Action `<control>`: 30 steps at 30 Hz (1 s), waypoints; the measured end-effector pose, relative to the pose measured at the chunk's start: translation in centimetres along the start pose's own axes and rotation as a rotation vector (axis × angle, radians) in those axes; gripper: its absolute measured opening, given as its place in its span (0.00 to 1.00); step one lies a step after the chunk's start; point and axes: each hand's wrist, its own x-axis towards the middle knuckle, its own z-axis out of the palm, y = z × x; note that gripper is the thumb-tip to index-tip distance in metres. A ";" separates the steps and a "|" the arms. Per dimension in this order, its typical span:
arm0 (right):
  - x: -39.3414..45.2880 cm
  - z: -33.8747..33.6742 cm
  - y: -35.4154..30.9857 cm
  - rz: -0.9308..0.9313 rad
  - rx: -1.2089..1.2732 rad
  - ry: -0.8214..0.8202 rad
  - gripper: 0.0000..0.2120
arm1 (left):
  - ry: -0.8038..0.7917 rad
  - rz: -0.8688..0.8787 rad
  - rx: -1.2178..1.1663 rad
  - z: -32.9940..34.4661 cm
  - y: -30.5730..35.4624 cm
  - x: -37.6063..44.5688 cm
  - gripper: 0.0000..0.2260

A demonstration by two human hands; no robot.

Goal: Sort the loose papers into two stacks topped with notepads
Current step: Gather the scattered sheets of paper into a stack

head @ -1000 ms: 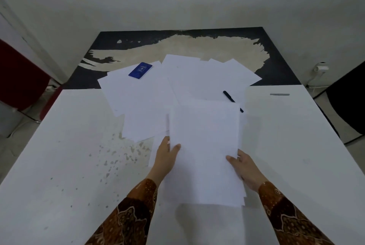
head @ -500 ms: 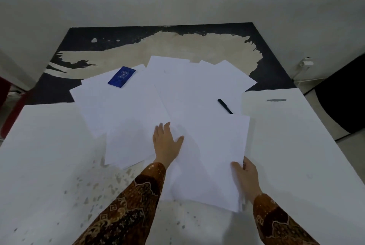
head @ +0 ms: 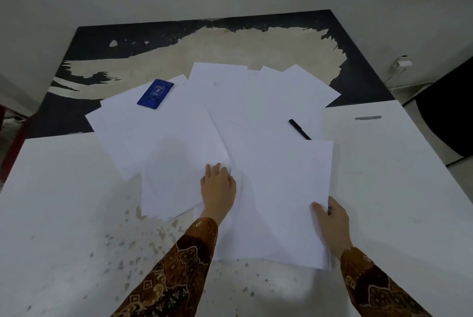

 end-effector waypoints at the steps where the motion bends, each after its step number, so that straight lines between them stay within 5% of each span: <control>1: -0.1 0.0 -0.2 0.004 0.019 -0.006 0.05 | 0.028 0.037 -0.060 -0.2 0.1 -0.4 0.07; 3: -0.1 0.0 -0.7 0.031 0.050 -0.048 0.05 | 0.043 0.108 -0.253 -0.6 0.5 -1.5 0.05; 6: 0.6 0.4 -1.7 0.087 0.066 -0.147 0.11 | -0.191 0.234 -0.454 -0.7 1.8 -4.5 0.09; 11: 1.0 3.2 -3.9 0.141 0.186 -0.244 0.37 | -0.549 0.390 -0.505 -0.4 2.7 -9.0 0.07; 13: 0.9 4.1 -4.5 0.072 0.129 -0.251 0.36 | -0.607 0.352 -0.539 -1.1 2.4 -9.3 0.07; 16: 0.9 4.4 -4.6 0.049 0.029 -0.236 0.30 | -0.332 0.286 -0.507 -1.7 0.8 -8.0 0.16; 19: 1.2 3.7 -4.1 0.045 0.010 -0.164 0.19 | -0.095 0.121 -0.207 -1.9 -2.0 -5.5 0.32; 23: 1.2 2.9 -3.9 0.111 0.055 -0.171 0.23 | -0.261 0.117 0.100 -1.5 -2.4 -4.9 0.42; 27: 1.6 2.3 -4.1 0.083 0.006 -0.258 0.19 | -0.307 0.215 -0.078 -0.8 -0.7 -6.2 0.44; 30: 2.4 1.5 -4.1 0.080 -0.012 -0.244 0.11 | -0.193 0.161 -0.165 -1.0 -1.0 -5.0 0.37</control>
